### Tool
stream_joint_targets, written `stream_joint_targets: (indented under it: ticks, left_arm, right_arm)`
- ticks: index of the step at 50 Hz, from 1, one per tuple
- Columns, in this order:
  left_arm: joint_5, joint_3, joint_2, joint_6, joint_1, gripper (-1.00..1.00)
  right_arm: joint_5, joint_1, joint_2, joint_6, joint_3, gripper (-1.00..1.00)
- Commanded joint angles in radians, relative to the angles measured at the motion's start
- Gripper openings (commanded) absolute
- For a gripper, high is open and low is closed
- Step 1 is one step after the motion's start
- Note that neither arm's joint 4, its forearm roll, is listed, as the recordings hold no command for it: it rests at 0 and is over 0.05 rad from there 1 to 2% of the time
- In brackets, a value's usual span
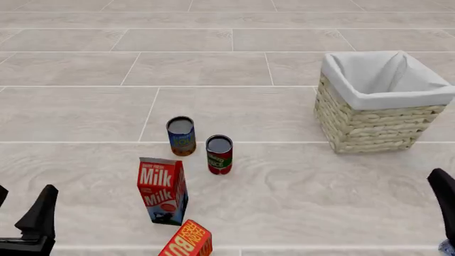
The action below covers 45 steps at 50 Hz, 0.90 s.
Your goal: Pick the cream cheese and place it in the basket.
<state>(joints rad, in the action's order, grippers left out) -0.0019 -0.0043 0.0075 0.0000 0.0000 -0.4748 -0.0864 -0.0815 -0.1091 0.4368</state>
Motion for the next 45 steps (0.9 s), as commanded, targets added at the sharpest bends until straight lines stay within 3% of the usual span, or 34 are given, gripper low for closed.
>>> stream_joint_targets:
  ticks: [1,3,4,8,18,20,23,24,26,30,33,35,43,45]
  left_arm:
    - [0.000,0.000,0.000,0.000,0.000,1.00]
    - [0.000,0.000,0.000,0.000,0.000,1.00]
    - [0.000,0.000,0.000,0.000,0.000,1.00]
    - [0.000,0.000,0.000,0.000,0.000,1.00]
    - [0.000,0.000,0.000,0.000,0.000,1.00]
    - [0.000,0.000,0.000,0.000,0.000,1.00]
    - [0.000,0.000,0.000,0.000,0.000,1.00]
    - [0.000,0.000,0.000,0.000,0.000,1.00]
    - [0.000,0.000,0.000,0.000,0.000,1.00]
    - [0.000,0.000,0.000,0.000,0.000,1.00]
    - [0.000,0.000,0.000,0.000,0.000,1.00]
    - [0.000,0.000,0.000,0.000,0.000,1.00]
    - [0.000,0.000,0.000,0.000,0.000,1.00]
    - [0.000,0.000,0.000,0.000,0.000,1.00]
  right_arm:
    - [-0.142,0.006,-0.089,-0.083,0.117,1.00]
    - [-0.163,0.010,-0.103,-0.097,0.130,1.00]
    - [-0.185,0.023,-0.119,-0.136,0.141,1.00]
    - [-0.218,0.058,-0.140,-0.159,0.191,1.00]
    - [-0.370,0.057,-0.225,-0.268,0.312,1.00]
    - [-0.383,0.075,-0.255,-0.243,0.362,1.00]
    - [-0.445,0.072,-0.279,-0.291,0.399,1.00]
    - [-0.472,0.065,-0.295,-0.272,0.421,1.00]
    - [-0.505,0.064,-0.300,-0.306,0.444,1.00]
    - [-0.591,0.057,-0.338,-0.316,0.510,1.00]
    - [-0.631,0.089,-0.360,-0.367,0.537,1.00]
    - [-0.647,0.102,-0.378,-0.371,0.570,1.00]
    - [-0.695,0.151,-0.403,-0.458,0.561,1.00]
    - [-0.706,0.128,-0.392,-0.492,0.531,1.00]
